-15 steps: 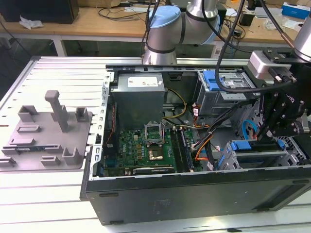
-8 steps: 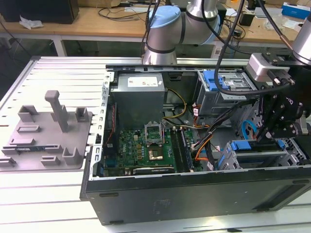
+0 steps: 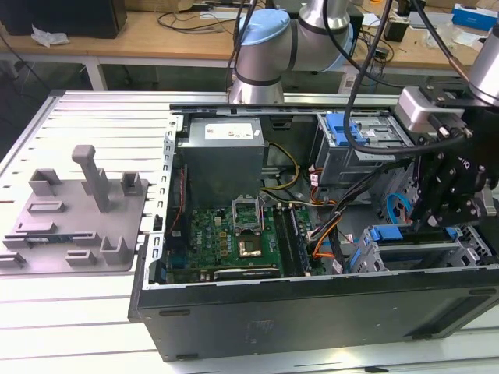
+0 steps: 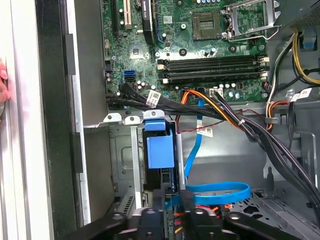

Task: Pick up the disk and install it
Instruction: 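Insert the second disk wire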

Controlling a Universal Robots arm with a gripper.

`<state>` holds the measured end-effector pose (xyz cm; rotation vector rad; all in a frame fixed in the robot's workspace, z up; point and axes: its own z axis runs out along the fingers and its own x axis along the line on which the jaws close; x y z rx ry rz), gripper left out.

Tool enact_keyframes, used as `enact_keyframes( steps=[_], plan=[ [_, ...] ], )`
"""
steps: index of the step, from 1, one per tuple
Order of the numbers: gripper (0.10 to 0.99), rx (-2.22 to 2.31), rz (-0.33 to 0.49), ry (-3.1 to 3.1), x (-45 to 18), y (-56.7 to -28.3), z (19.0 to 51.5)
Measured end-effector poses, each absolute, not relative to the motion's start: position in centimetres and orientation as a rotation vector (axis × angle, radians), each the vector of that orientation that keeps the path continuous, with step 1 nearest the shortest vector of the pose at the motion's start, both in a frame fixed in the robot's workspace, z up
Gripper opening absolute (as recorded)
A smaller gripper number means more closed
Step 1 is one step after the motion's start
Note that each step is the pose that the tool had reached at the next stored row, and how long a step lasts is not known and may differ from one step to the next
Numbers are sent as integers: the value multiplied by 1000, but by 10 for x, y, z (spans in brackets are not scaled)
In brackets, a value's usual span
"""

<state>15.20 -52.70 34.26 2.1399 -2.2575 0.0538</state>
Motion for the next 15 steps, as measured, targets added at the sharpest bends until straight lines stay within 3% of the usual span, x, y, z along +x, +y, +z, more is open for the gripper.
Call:
enact_keyframes(
  steps=[1, 11, 12, 13, 15],
  plan=[
    [298, 2140, 55, -2258, 152, -526, 346],
    [298, 2142, 61, -2260, 152, -514, 360],
    [282, 2142, 62, -2260, 152, -511, 360],
    [106, 2141, 63, -2259, 152, -509, 360],
    [106, 2141, 63, -2259, 152, -509, 360]
  ],
)
